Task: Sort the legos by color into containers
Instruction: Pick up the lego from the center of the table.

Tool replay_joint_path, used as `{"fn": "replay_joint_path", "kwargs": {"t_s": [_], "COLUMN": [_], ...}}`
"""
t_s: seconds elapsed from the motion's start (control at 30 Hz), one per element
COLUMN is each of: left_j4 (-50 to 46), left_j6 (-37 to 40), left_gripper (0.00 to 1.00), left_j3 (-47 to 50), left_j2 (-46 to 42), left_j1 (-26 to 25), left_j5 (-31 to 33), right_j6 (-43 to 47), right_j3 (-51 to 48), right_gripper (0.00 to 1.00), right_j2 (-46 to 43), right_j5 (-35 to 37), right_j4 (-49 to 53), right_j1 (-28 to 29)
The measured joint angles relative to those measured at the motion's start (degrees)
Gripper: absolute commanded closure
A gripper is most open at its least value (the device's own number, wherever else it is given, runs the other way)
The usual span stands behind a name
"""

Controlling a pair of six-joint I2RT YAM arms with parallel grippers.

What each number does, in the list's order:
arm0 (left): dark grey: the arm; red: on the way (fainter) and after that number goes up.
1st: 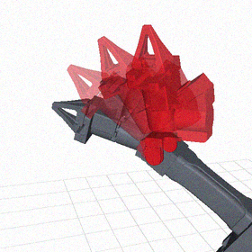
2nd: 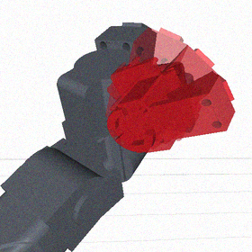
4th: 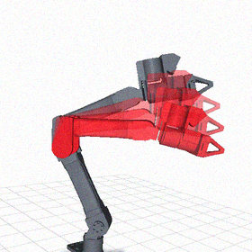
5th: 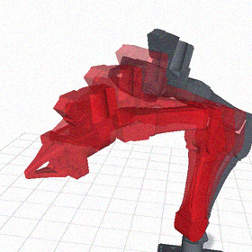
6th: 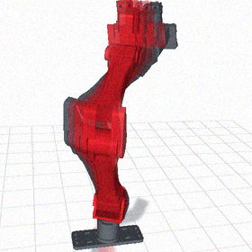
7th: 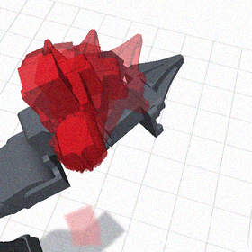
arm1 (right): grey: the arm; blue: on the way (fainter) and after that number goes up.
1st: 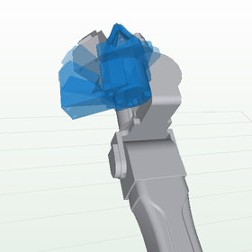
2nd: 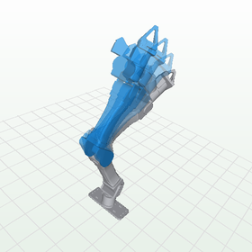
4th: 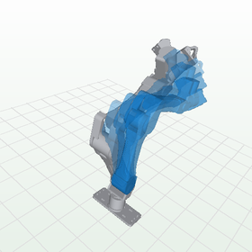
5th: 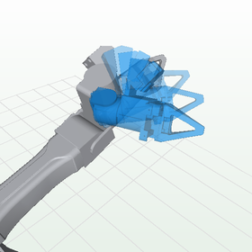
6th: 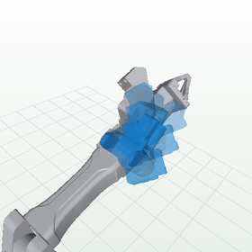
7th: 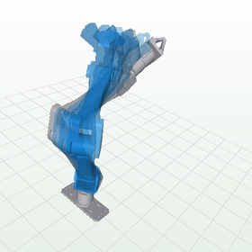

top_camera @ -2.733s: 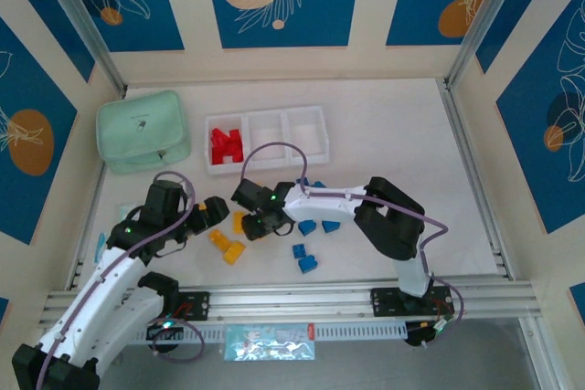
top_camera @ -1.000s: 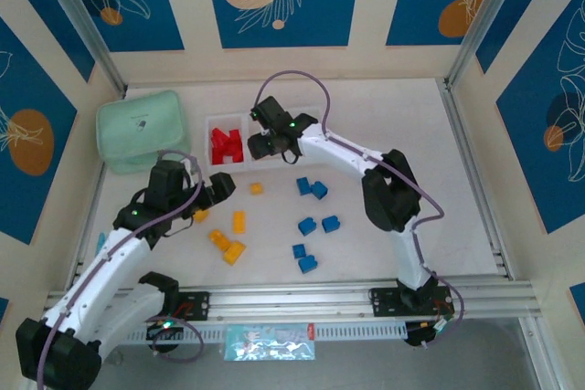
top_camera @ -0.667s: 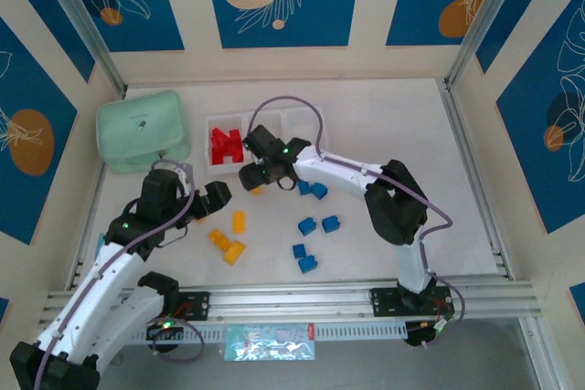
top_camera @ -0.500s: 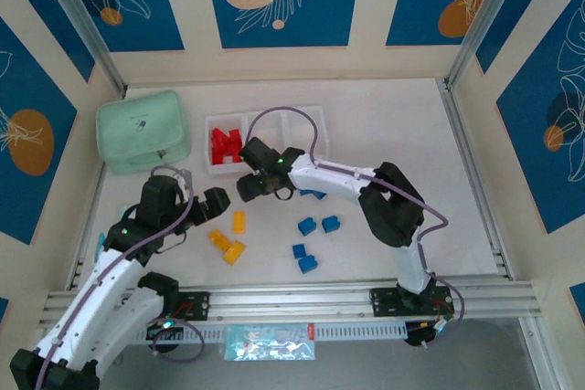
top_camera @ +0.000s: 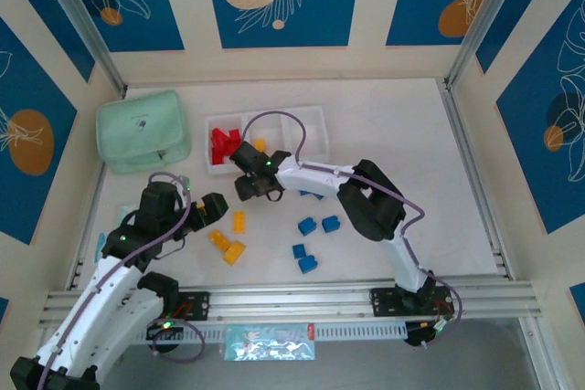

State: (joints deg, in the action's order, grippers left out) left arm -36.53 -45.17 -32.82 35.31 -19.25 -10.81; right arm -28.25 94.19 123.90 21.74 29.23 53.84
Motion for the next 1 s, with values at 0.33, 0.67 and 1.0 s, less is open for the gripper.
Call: {"fn": "replay_joint_path", "kwargs": {"t_s": [0.33,0.67,1.0], "left_j4": [0.0,-0.5,-0.8], "left_j6": [0.0,0.0,0.0], "left_gripper": [0.01,0.01,0.01], "left_j3": [0.0,0.2,0.2], "left_j2": [0.0,-0.8,-1.0], "left_j1": [0.0,0.0,0.0], "left_j5": [0.4,0.6,0.6], "right_j6": [1.9,2.4,3.8], "right_j3": [0.2,0.9,1.3], "right_gripper": [0.55,0.62,0.65], "right_j2": [0.1,0.5,0.4], "right_j5": [1.5,2.5,4.5], "right_j4": [-0.1,0.2,0.4], "right_j1": [0.1,0.2,1.4]}}
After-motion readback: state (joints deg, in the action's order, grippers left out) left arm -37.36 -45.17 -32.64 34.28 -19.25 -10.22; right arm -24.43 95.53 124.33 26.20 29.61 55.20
